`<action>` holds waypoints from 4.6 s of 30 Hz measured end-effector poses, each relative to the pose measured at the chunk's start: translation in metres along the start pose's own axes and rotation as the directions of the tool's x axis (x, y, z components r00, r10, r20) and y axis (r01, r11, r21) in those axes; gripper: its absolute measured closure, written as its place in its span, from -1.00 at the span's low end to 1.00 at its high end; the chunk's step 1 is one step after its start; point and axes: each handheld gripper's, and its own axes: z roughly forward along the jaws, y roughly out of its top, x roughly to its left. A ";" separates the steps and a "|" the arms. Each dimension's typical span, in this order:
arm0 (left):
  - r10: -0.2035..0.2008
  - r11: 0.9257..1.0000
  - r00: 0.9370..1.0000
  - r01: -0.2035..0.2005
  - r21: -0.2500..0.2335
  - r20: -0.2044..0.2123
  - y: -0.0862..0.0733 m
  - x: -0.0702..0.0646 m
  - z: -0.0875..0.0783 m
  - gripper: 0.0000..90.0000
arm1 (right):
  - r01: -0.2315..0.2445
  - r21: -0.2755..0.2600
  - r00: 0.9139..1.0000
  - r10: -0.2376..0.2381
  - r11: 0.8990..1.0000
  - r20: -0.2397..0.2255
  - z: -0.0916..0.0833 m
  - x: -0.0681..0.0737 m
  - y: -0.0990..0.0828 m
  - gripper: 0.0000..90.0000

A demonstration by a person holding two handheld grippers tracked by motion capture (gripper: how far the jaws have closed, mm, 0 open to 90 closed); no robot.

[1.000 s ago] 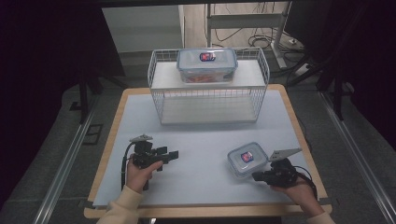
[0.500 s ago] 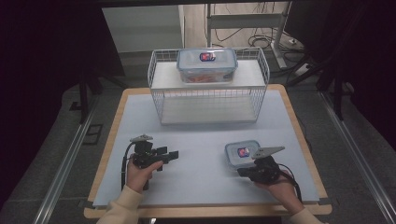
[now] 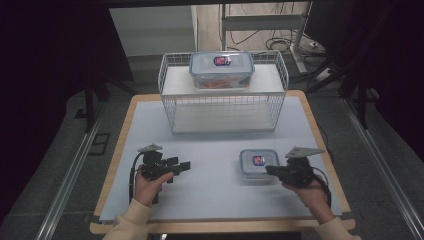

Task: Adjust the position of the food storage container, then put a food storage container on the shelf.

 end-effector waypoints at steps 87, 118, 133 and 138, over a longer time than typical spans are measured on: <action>0.004 0.999 1.000 -0.004 0.041 0.002 0.004 -0.012 0.018 -0.46 | -0.207 0.009 0.963 0.205 0.978 -0.175 0.054 -0.012 0.020 -0.17; -0.118 0.979 0.978 0.087 0.182 0.171 0.011 -0.025 0.091 -0.32 | -0.303 0.138 0.909 0.329 0.943 -0.255 0.096 -0.008 0.021 -0.28; -0.053 0.988 0.987 0.029 0.151 0.155 0.004 -0.036 0.080 -0.05 | -0.292 0.113 0.909 0.312 0.950 -0.278 0.082 -0.003 0.015 0.05; -0.017 0.991 0.988 -0.003 0.132 0.151 0.000 -0.040 0.074 0.02 | -0.291 0.093 0.908 0.306 0.952 -0.286 0.078 -0.001 0.012 0.11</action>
